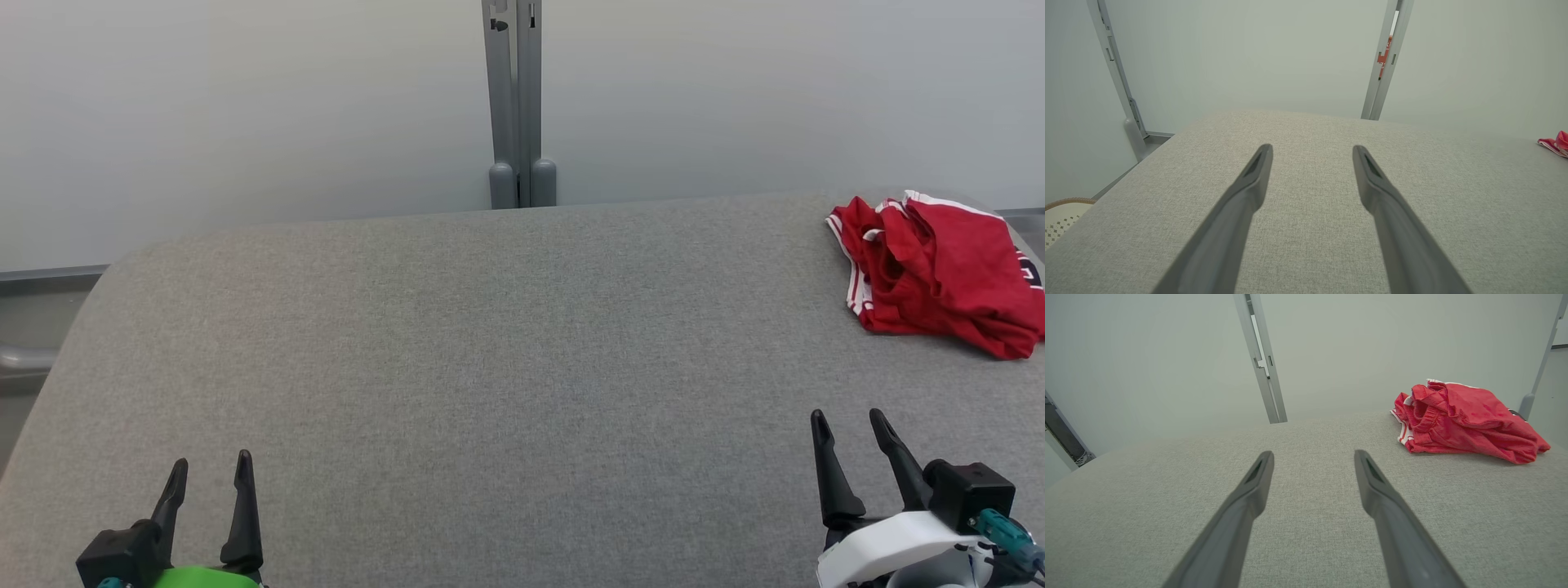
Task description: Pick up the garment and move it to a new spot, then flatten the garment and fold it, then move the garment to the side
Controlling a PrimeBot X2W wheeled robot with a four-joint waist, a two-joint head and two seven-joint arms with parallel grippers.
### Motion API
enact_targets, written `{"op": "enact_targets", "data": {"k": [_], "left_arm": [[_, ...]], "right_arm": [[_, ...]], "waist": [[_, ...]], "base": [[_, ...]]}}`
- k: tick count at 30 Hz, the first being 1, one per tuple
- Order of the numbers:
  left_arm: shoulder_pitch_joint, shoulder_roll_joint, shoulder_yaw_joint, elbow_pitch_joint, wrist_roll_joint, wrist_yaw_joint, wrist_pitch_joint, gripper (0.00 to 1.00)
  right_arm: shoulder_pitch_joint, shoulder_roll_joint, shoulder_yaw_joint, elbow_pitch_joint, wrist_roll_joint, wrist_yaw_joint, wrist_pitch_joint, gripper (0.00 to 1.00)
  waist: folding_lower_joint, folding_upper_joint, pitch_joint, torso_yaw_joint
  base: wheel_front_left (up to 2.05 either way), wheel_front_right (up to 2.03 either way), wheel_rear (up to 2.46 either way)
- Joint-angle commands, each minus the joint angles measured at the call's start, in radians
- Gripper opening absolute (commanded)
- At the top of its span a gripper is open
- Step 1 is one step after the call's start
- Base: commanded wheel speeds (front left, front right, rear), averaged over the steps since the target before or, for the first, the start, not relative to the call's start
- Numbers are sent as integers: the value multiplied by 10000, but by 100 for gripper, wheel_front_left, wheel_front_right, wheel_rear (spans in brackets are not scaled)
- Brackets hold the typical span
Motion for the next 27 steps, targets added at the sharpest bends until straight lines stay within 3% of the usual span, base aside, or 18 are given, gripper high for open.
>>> {"op": "enact_targets", "data": {"k": [1,14,15,20,27], "left_arm": [[-24,75,26,-32,96,-39,-26,100],[-85,14,72,97,73,-39,-26,100],[-13,2,25,111,21,0,0,0],[136,-159,-16,511,-103,2,98,0],[-63,-228,102,420,-1372,0,491,0]], "right_arm": [[130,21,9,-58,-60,-18,-25,100],[180,44,48,-35,2,-18,-25,100],[94,35,46,-6,2,0,0,0],[283,168,66,366,113,2,47,0],[86,228,-101,333,1383,1,430,0]], "waist": [[1,0,-3,4],[1,0,-9,7],[1,0,-10,5],[1,0,-6,4],[1,0,55,-20]], "base": [[0,0,0],[0,0,0],[0,0,0],[0,0,0],[0,0,0]]}}
